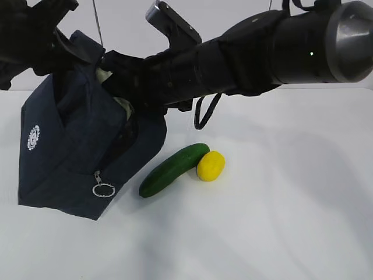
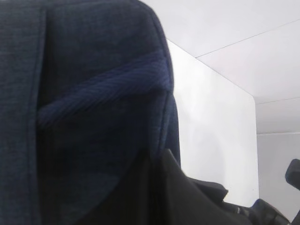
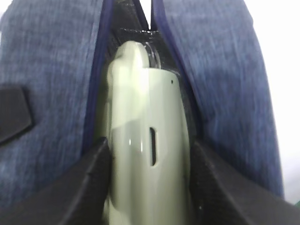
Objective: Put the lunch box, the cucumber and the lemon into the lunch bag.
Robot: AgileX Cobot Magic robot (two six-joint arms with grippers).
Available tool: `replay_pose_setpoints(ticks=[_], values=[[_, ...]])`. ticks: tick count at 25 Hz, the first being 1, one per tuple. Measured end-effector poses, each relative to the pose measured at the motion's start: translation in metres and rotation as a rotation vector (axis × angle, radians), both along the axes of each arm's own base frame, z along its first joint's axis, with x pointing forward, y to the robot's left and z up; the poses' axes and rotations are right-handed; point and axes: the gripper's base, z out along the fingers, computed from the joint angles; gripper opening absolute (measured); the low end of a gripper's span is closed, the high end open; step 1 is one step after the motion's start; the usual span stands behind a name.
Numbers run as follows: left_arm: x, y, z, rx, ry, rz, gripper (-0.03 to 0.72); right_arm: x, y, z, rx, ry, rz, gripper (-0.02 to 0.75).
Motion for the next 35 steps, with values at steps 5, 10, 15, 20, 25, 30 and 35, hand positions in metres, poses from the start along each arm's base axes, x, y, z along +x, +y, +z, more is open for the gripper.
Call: replay_pose_setpoints(ticks=[5, 10, 15, 20, 25, 30, 35], values=[[0.000, 0.000, 0.000, 0.000, 0.000, 0.000, -0.005, 0.000, 0.002, -0.004, 0.009, 0.019, 0.012, 0.398], [0.000, 0.000, 0.000, 0.000, 0.000, 0.000, -0.005, 0.000, 0.009, -0.016, 0.034, 0.043, 0.066, 0.397], [0.000, 0.000, 0.000, 0.000, 0.000, -0.002, -0.005, 0.000, 0.011, -0.014, 0.056, -0.015, 0.095, 0.398], [0.000, 0.000, 0.000, 0.003, -0.003, -0.001, -0.005, 0.001, 0.013, -0.008, 0.092, -0.041, 0.105, 0.464], [0.000, 0.000, -0.004, 0.025, 0.010, -0.015, -0.005, 0.002, 0.012, -0.008, 0.088, -0.053, 0.109, 0.536], [0.000, 0.003, -0.006, 0.066, 0.010, -0.025, -0.005, 0.000, 0.013, -0.007, 0.093, -0.054, 0.130, 0.542], [0.000, 0.013, -0.011, 0.135, 0.047, -0.043, -0.005, -0.007, 0.009, 0.009, 0.100, -0.096, 0.220, 0.547]])
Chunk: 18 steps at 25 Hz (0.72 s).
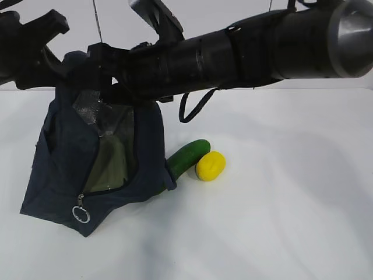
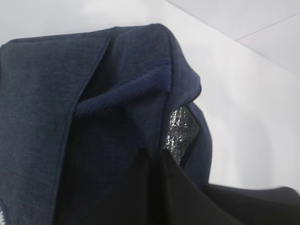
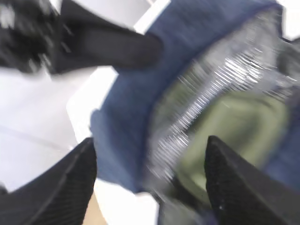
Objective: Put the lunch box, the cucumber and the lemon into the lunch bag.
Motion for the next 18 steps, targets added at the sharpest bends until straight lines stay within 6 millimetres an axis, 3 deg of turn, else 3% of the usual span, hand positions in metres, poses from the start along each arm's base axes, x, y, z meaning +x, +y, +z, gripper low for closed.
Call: replay_pose_setpoints(ticks=[5, 8, 14, 18], values=[[0.001, 0.011, -0.002, 0.043, 0.024, -0.018, -0.005, -0.006, -0.016, 0.013, -0.076, -0.093, 0.140, 0.547], [0.001, 0.017, -0.003, 0.066, 0.032, -0.029, -0.005, -0.002, -0.037, 0.013, -0.156, -0.123, 0.197, 0.547], [0.002, 0.031, -0.005, 0.105, 0.046, -0.040, -0.005, 0.006, -0.080, 0.005, -0.353, -0.122, 0.267, 0.517], [0.001, 0.032, -0.006, 0.127, 0.047, -0.069, -0.005, 0.005, -0.091, -0.003, -0.554, -0.198, 0.376, 0.504]])
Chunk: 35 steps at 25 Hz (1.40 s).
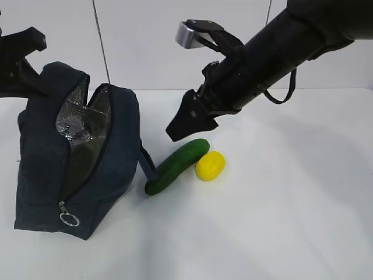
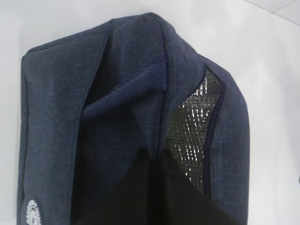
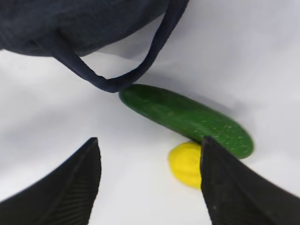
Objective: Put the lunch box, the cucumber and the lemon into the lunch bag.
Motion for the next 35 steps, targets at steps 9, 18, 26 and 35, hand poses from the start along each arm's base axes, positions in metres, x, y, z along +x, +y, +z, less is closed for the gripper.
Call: replay_pose_setpoints(ticks=[9, 18, 26, 35], values=[[-0.002, 0.001, -0.002, 0.040, 0.008, -0.042, -0.005, 0.010, -0.011, 0.006, -0.227, -0.293, 0.241, 0.503], [-0.002, 0.001, -0.002, 0.063, -0.007, -0.071, -0.005, 0.012, -0.011, 0.005, -0.261, -0.396, 0.349, 0.503], [-0.002, 0.003, -0.002, 0.097, -0.016, -0.084, -0.005, 0.025, -0.007, -0.042, -0.329, -0.485, 0.641, 0.503], [-0.002, 0.003, -0.003, 0.108, -0.017, -0.087, -0.005, 0.036, 0.003, -0.074, -0.296, -0.691, 0.906, 0.503]])
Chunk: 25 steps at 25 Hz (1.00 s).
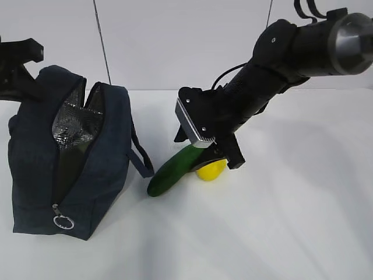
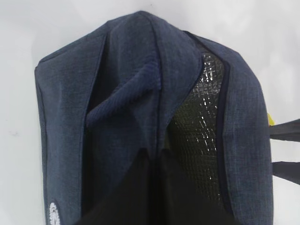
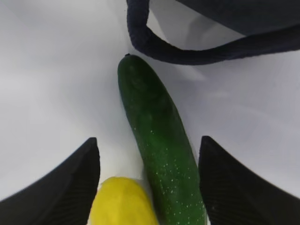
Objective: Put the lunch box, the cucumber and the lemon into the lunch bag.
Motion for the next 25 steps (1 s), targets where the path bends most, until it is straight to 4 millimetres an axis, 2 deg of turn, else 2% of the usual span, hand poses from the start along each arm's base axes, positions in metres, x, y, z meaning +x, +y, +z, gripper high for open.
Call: replay_pose_setpoints(ticks=[9, 20, 25], values=[[0.000, 0.000, 0.000, 0.004, -0.002, -0.004, -0.005, 0.020, 0.014, -0.023, 0.017, -0.037, 0.052, 0.503], [0.000, 0.000, 0.000, 0.005, -0.002, -0.005, -0.005, 0.023, 0.018, -0.048, -0.017, -0.010, 0.096, 0.502], [0.000, 0.000, 0.000, 0.007, -0.003, -0.007, -0.005, 0.030, 0.020, -0.057, -0.032, -0.035, 0.120, 0.502]])
